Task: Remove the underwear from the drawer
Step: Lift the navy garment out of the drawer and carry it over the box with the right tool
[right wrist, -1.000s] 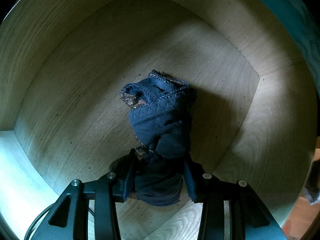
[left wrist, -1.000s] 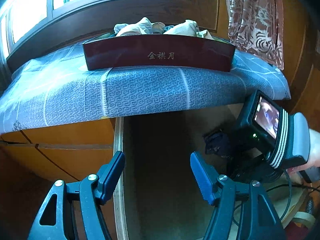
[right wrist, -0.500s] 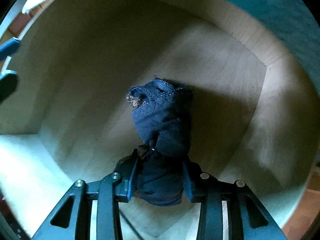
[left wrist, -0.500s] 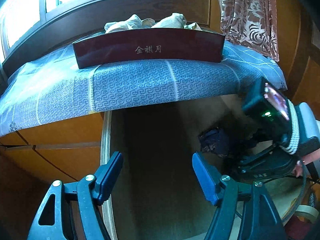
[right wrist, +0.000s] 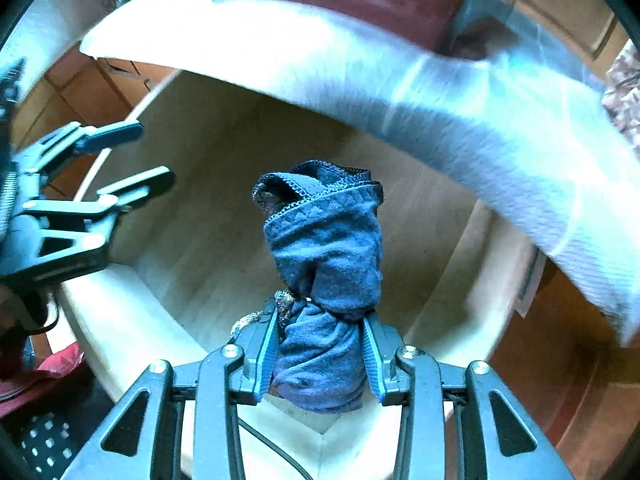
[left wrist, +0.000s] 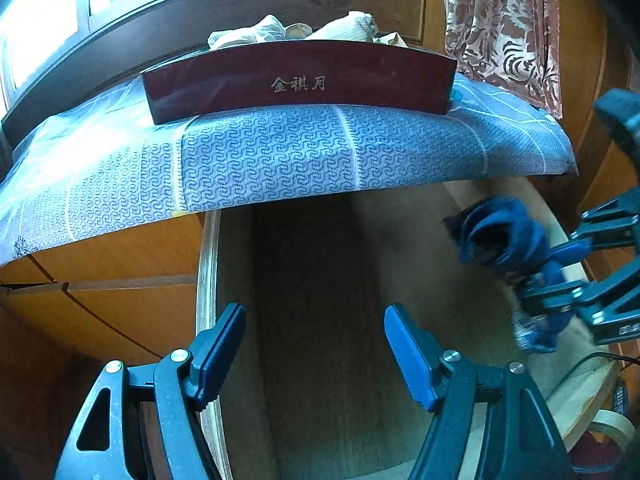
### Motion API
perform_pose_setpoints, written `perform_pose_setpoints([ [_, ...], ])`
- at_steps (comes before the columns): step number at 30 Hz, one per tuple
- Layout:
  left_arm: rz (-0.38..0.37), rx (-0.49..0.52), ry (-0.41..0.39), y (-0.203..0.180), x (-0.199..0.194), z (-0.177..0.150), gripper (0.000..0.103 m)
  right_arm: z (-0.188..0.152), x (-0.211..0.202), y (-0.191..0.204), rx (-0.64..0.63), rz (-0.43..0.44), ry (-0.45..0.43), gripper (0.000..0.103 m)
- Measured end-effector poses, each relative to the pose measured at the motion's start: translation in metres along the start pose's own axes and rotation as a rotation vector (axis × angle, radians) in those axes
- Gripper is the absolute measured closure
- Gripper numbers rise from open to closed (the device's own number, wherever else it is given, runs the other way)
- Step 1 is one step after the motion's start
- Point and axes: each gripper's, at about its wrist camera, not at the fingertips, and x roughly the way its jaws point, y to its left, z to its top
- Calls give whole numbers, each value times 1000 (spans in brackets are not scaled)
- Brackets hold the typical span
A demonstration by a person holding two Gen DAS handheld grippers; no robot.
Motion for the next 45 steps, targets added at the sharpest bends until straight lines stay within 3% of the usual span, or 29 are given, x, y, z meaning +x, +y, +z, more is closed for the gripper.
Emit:
perform_pose_setpoints([
  [13, 10, 6, 13, -2, 5, 3, 30, 1, -74, -6, 7, 11, -121, 65],
  [25, 5, -1, 10, 0, 6, 1, 30, 52, -145, -25, 89, 1, -274, 65],
  [35, 2, 0, 9, -2, 5, 1, 30, 155, -150, -73, 198, -60, -277, 65],
  [45, -11, 8, 12, 0, 6, 1, 30, 258, -105, -110, 326, -66, -225, 65],
])
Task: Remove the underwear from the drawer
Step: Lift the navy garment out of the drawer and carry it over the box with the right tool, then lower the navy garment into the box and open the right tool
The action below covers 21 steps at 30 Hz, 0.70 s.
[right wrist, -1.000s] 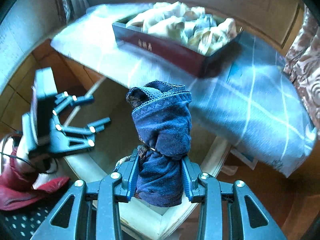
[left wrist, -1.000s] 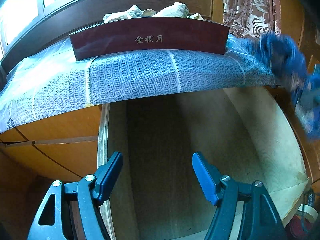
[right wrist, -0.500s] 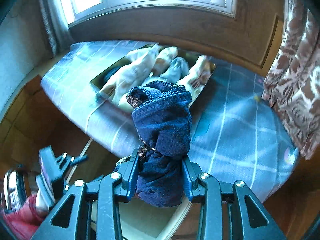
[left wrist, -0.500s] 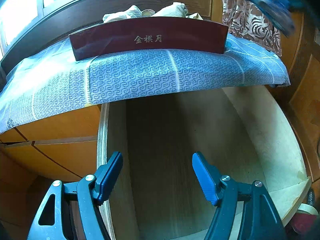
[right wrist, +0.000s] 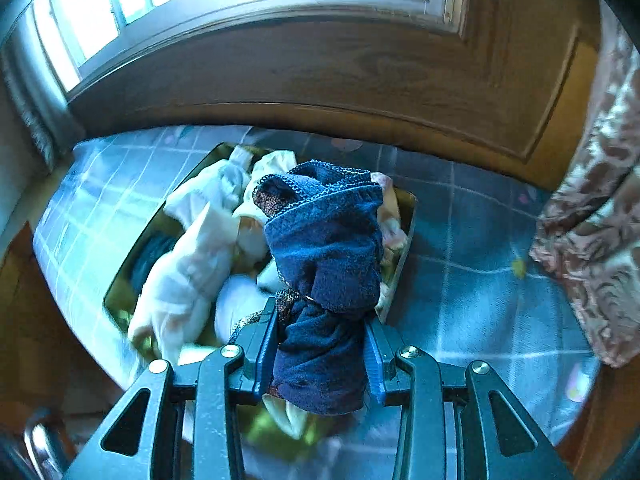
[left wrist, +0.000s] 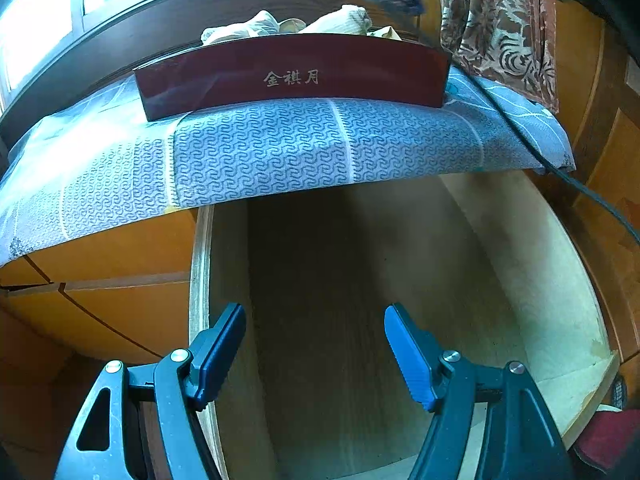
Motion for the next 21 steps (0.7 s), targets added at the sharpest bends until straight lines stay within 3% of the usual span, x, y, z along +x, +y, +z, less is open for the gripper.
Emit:
perform_pose_setpoints([
  [7, -41, -4, 21, 3, 4, 0, 30, 38, 61, -5, 109, -3, 78, 65],
  [12, -53, -10, 23, 9, 5, 0, 30, 47, 97, -8, 158, 9, 121, 64],
  [15, -61, -13, 28, 9, 6, 1, 30, 47, 106, 0, 143, 63, 112, 64],
  [18, -67, -17, 27, 9, 3, 1, 30, 48, 106, 2, 119, 59, 104, 62],
  [21, -65, -16, 26, 8, 2, 0, 30, 48, 104, -15, 191, 77, 97, 59],
])
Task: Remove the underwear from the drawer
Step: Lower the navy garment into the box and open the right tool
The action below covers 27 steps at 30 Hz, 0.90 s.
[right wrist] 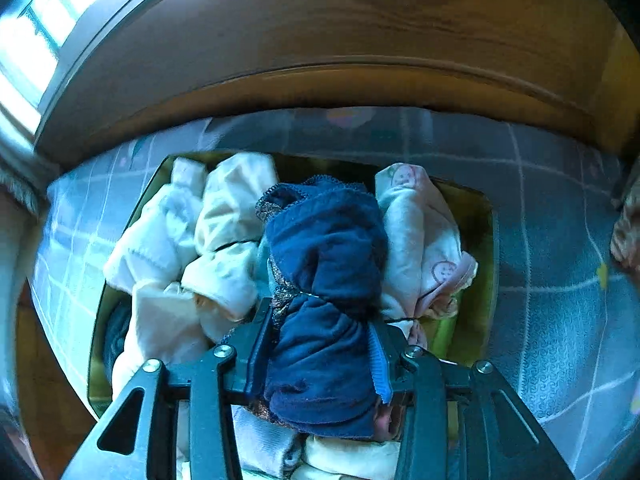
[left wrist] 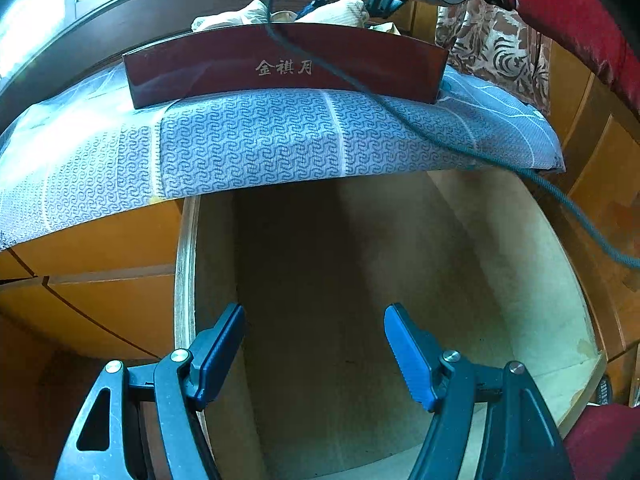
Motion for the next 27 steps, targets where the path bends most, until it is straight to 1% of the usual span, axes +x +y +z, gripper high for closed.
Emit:
perform_pose_setpoints([
  [3, -2, -1, -1, 1, 0, 0, 30, -2, -8, -12, 26, 45, -17, 57],
  [7, -1, 1, 3, -1, 2, 1, 30, -11, -27, -15, 10, 27, -66, 55],
  [9, 2, 2, 3, -1, 2, 2, 30, -17, -32, -9, -25, -13, -87, 56],
  [11, 5, 4, 5, -2, 2, 2, 30, -23, -32, -2, -59, -73, -104, 62],
  [12, 9, 7, 7, -2, 3, 2, 30, -24, -27, 0, -57, -94, -103, 65],
  [15, 11, 10, 14, -2, 4, 3, 30, -25, -13, 3, -43, -65, -85, 66],
  [18, 4, 8, 20, -3, 6, 4, 30, -30, -9, 15, -105, -53, -105, 66],
  [20, 5, 9, 24, -5, 7, 4, 30, -31, -11, 11, -102, -52, -104, 65],
  [23, 13, 15, 28, -7, 8, 4, 30, -29, -16, -17, -24, -28, -103, 61],
  [24, 15, 17, 33, -8, 9, 4, 30, -30, -18, -22, -20, 3, -108, 59],
  [26, 12, 17, 39, -7, 10, 5, 30, -38, -31, -28, -40, 54, -143, 47],
  [27, 10, 17, 41, -7, 11, 6, 30, -43, -39, -30, -54, 56, -163, 37],
])
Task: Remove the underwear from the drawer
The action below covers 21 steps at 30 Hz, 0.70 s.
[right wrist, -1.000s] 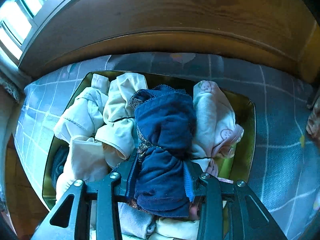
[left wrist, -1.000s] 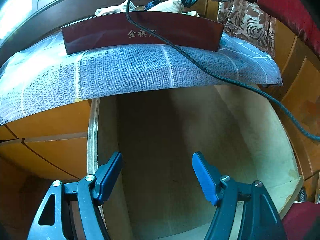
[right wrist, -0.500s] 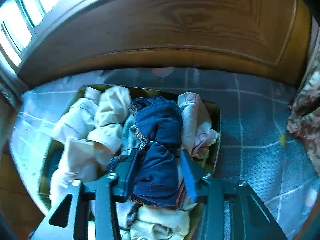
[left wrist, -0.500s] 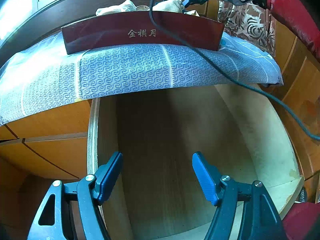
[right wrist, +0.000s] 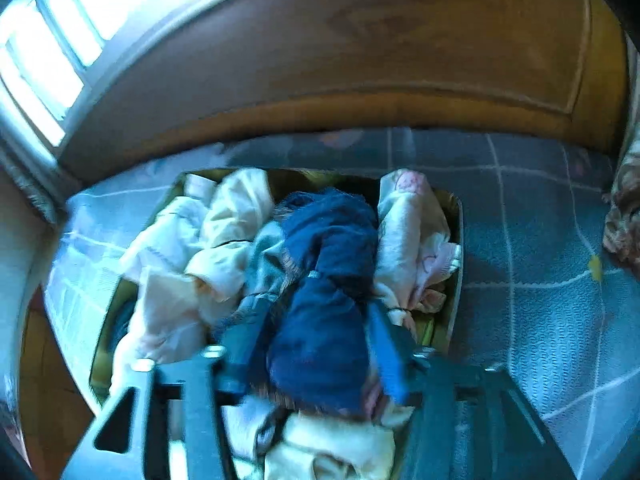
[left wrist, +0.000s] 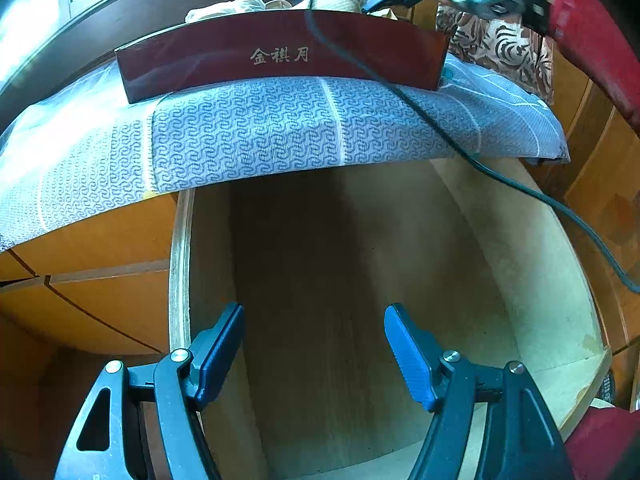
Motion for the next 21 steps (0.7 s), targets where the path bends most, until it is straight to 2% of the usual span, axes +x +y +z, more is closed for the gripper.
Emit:
perform_pose_setpoints([
  [1, 1, 0, 1, 0, 0, 0, 30, -6, -11, 0, -16, -3, -26, 33],
  [5, 8, 1, 7, 0, 2, 2, 30, -37, -46, 3, -72, -22, -86, 31],
  [7, 4, -8, 6, 1, 2, 3, 30, -60, -63, 2, -87, -17, -111, 22],
  [11, -12, -53, -2, 5, 1, 4, 30, -108, -78, 14, -127, -32, -126, 22],
  [14, -43, -84, -3, 6, -2, 3, 30, -141, -94, 11, -151, -55, -156, 10],
  [17, -35, -84, -26, 1, -9, 2, 30, -179, -110, 12, -184, -73, -204, 1],
  [21, 0, -76, -87, -7, -29, 3, 30, -220, -122, 18, -218, -104, -246, 0],
])
